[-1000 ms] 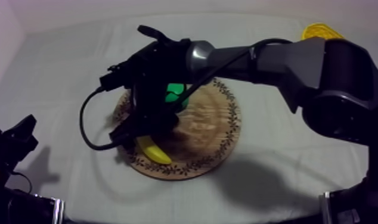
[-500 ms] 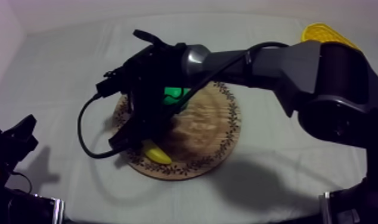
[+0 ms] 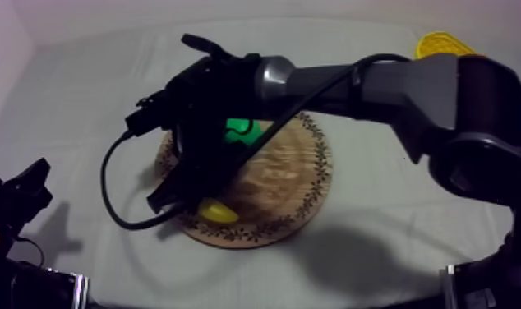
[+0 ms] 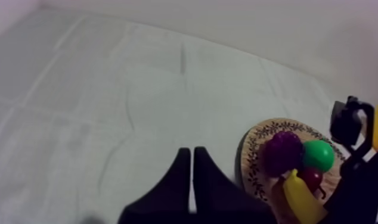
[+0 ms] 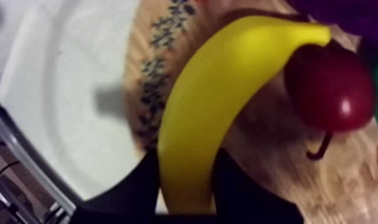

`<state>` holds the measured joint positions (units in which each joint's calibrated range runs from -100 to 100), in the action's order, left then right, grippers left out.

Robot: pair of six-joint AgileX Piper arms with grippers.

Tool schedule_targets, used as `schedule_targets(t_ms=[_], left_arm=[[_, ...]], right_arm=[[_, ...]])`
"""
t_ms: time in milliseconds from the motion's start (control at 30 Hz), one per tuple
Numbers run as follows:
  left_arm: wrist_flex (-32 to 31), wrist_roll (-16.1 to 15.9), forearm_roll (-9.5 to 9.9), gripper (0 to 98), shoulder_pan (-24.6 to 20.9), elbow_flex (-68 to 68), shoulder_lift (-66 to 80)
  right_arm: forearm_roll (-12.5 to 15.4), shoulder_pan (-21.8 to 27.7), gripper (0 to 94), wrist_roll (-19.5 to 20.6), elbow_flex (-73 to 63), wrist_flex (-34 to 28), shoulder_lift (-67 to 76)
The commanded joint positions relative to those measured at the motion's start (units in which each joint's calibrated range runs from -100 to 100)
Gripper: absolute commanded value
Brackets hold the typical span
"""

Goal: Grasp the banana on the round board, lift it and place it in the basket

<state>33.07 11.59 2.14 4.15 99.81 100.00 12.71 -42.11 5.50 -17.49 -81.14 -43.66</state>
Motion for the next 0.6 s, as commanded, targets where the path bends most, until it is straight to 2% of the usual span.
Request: schedule_targets(t_ms=[0, 300, 567], left_arm=[[0.0, 0.0, 0.03, 0.1, 0.0, 0.0, 0.0], [0.0, 0.0, 0.03, 0.1, 0.0, 0.0, 0.0], [0.0, 0.0, 0.03, 0.1, 0.0, 0.0, 0.0]], right_arm=[[-0.3, -0.3, 17.6, 0.0, 1.5, 0.4, 3.8], [-0.6, -0.4, 18.9, -0.1, 10.3, -0.1, 21.2], [-1.5, 5.2, 22.0, -0.8, 21.9, 2.1, 37.9]])
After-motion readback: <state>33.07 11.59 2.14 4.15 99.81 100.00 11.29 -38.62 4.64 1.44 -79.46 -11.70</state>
